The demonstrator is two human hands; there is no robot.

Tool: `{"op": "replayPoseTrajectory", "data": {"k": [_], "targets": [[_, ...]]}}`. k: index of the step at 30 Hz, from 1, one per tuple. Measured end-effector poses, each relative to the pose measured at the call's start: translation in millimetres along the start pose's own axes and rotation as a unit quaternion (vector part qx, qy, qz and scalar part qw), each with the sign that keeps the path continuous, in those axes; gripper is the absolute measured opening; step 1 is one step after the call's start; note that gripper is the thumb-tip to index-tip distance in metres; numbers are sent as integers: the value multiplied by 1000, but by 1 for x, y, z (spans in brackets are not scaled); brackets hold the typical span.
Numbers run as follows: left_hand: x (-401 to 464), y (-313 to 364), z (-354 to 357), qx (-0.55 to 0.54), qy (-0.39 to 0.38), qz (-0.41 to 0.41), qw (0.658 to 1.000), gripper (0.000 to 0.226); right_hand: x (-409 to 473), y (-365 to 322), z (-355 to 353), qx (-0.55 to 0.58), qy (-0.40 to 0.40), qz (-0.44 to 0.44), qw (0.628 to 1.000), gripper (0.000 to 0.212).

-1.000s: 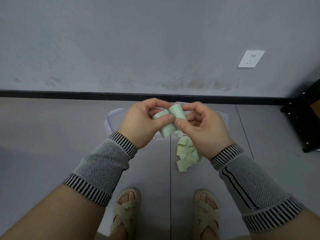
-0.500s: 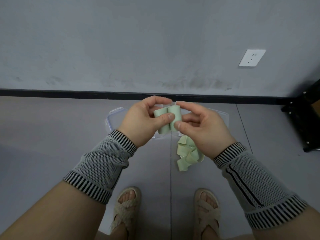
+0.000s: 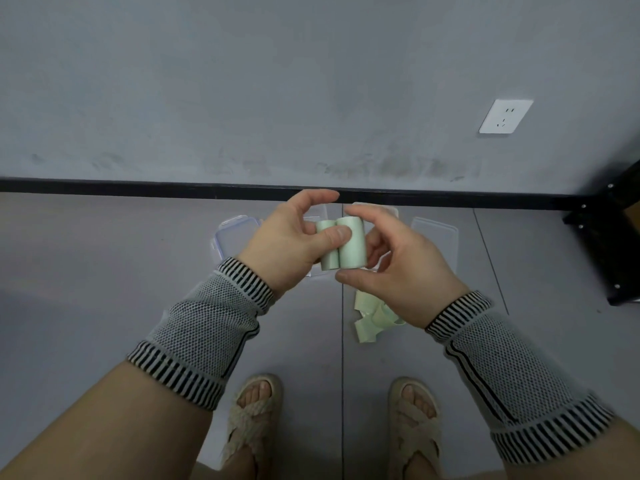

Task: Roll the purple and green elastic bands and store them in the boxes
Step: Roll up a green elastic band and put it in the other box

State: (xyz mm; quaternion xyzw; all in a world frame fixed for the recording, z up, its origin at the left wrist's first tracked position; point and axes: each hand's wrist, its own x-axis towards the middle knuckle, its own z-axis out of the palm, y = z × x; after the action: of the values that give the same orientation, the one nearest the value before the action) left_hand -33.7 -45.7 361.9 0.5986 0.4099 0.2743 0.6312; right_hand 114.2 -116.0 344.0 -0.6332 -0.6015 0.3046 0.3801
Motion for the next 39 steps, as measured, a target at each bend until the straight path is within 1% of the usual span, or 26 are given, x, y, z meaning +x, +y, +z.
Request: {"op": "replayPoseTrajectory", "data": {"k": [2,4,6,10,14,16,19,22,26,29,32,36,39], "targets": [[0,-2,1,-14,6,-4,1000,49,2,-1,0,11,12,-5,1000,61],[1,-3,0,-61,16,-15,998,54,3,1,-1,29,26,2,999,57],[1,-4,-2,-99,14,-25,995,55,3,4,-2,48,26,9,998,56],[1,-4,-4,-95,36,-36,994,51,2,5,-4,80,7,7,997,55],[1,0,-12,-140,35,-54,988,51,1,0,-13,207,-21,8,978,58],[1,3,-14,-160,26,-49,986,50,1,0,-17,241,-30,14,970,59],[-1,4,-9,-136,29,-38,990,49,2,2,-13,188,-23,21,982,59],[-2,3,0,-63,63,-16,996,49,3,4,-7,92,14,11,996,57],[-3,2,12,33,93,26,995,46,4,3,-1,12,57,-10,998,52],[-2,-1,14,65,107,38,991,43,4,3,1,-21,53,-12,998,56],[-2,-1,13,2,88,19,996,36,3,4,0,27,25,4,999,66],[-2,-2,10,-61,54,6,997,32,3,3,-2,65,16,2,998,59],[-1,-3,5,-83,51,-8,995,34,3,3,-5,105,-8,7,994,57]]}}
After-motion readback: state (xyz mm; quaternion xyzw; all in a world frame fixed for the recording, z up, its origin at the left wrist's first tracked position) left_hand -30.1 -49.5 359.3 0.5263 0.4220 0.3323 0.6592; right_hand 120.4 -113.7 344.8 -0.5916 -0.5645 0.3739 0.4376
